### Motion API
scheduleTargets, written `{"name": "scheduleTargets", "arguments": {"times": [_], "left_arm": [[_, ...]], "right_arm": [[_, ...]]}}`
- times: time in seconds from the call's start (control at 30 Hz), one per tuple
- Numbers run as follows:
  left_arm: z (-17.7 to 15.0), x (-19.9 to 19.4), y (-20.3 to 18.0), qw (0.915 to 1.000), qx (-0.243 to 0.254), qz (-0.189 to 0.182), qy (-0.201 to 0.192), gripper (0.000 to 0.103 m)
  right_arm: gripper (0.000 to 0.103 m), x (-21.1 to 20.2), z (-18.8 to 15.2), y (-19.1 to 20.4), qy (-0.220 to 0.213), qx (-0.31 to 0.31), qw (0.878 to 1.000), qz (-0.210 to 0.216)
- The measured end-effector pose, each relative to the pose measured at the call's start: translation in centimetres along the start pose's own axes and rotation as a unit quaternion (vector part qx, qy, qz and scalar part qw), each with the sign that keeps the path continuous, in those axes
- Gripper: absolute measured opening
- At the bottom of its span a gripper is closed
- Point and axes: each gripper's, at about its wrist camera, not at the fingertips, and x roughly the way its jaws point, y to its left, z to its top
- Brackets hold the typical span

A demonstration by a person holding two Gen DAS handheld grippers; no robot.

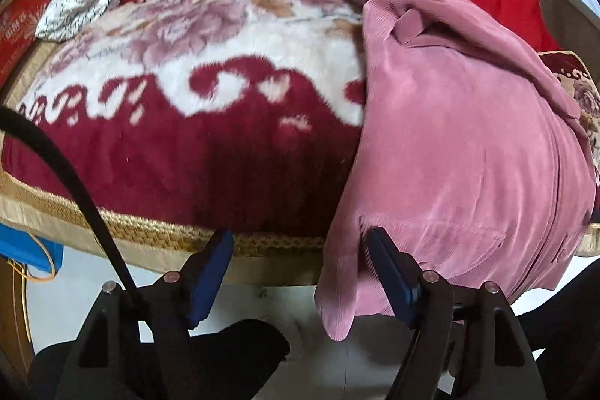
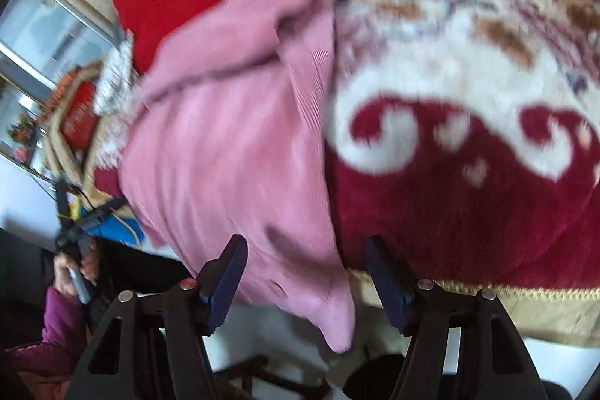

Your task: Fold large clothes

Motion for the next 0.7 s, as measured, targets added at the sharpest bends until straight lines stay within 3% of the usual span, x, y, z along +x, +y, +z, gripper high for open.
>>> {"name": "scheduleTargets", "arguments": {"times": [0.17,0.27,0.37,0.43,0.47,0.57,0.7], "left_arm": [[-0.3,1.8,0.0,0.9992,-0.003,-0.026,0.031,0.081],[-0.2,2.0,-0.4,0.9985,0.004,-0.046,0.029,0.081],[-0.3,1.9,-0.5,0.9975,0.003,-0.067,0.022,0.067],[-0.5,1.9,-0.3,0.9962,-0.002,-0.084,0.025,0.052],[-0.7,2.0,-0.3,0.9952,-0.004,-0.094,0.026,0.051],[-1.4,1.8,-0.3,0.9948,-0.005,-0.099,0.023,0.051],[-1.5,2.5,-0.6,0.994,0.008,-0.105,0.029,0.06]], "right_arm": [[0.071,1.0,-0.3,0.3,0.006,-0.005,1.0,-0.004],[0.071,1.6,-0.5,1.2,0.002,-0.001,1.0,0.017],[0.071,1.8,-1.2,2.9,0.0,-0.023,0.998,0.054],[0.071,2.1,-1.5,3.7,-0.003,-0.034,0.998,0.055],[0.07,2.3,-1.5,3.8,-0.001,-0.034,0.998,0.054],[0.069,3.7,-1.6,3.6,0.021,-0.038,0.999,0.014],[0.069,6.3,-2.4,3.9,0.066,-0.028,0.997,0.017]]}}
